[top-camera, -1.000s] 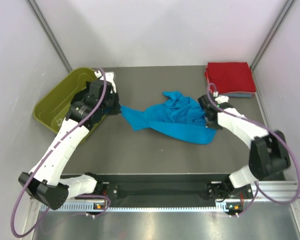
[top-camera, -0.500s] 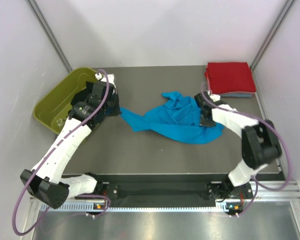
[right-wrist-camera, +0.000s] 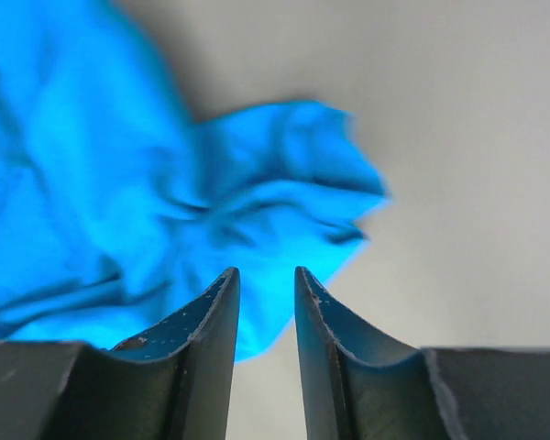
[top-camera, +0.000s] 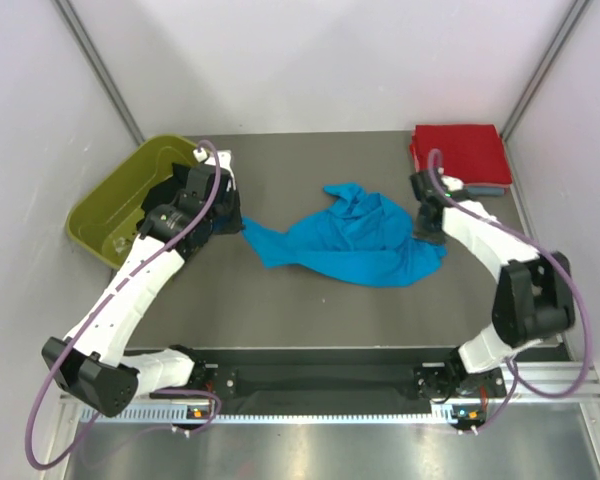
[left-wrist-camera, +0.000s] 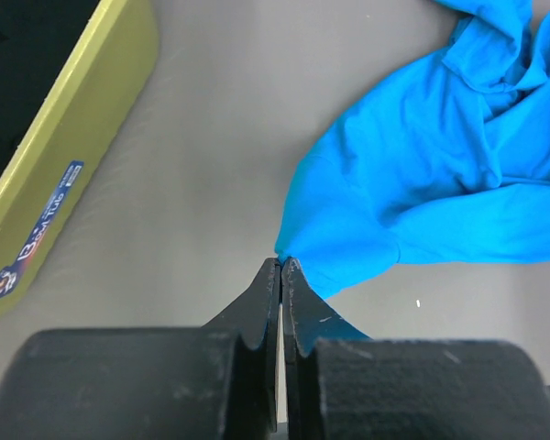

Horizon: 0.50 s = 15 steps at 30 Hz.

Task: Fold and stack the t-shirts
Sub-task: Flatten the tshirt out

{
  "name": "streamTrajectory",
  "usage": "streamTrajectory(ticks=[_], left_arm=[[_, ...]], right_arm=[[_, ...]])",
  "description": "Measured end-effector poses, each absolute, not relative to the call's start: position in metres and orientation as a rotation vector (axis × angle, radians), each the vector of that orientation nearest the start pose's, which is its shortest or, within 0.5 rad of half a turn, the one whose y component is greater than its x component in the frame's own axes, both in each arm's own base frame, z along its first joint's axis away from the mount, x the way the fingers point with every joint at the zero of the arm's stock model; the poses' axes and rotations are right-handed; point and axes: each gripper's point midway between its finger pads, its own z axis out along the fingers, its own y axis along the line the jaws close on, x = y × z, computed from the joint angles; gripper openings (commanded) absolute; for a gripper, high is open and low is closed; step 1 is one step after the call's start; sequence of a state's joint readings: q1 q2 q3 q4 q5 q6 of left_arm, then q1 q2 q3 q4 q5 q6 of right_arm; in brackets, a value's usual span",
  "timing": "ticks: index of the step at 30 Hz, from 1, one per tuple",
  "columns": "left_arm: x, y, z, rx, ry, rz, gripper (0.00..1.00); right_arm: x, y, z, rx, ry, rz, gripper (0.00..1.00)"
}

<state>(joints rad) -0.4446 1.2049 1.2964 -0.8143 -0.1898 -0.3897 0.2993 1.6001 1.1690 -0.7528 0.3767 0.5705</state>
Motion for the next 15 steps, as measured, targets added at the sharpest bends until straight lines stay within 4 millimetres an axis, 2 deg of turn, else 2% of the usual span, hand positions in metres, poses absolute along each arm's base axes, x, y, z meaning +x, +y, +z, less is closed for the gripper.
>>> streamTrajectory(ticks=[2,4,7,10,12,15], left_arm=[[0.301,-0.125,0.248,-0.032,2.287,-0.227,0.0],[0.301,-0.127,0.247,-0.029,2.289,-0.234,0.0],[0.3,-0.128,0.243,-0.024,2.298,-0.238,0.0],[0.299,-0.129,0.239,-0.019,2.308,-0.245,0.0],[0.298,-0.13,0.239,-0.015,2.31,-0.252,0.0],[0.298,-0.13,0.239,-0.015,2.31,-0.252,0.0]], right_arm=[[0.323,0.037,0.094,0.544,2.565,-0.211,0.3],[0.304,0.019,0.09,0.627,2.562,-0.199,0.29],[0.273,0.0,0.068,0.747,2.598,-0.182,0.29],[0.248,-0.007,0.043,0.823,2.665,-0.176,0.28],[0.244,-0.007,0.034,0.847,2.683,-0.159,0.28],[0.255,-0.002,0.032,0.847,2.665,-0.096,0.28]])
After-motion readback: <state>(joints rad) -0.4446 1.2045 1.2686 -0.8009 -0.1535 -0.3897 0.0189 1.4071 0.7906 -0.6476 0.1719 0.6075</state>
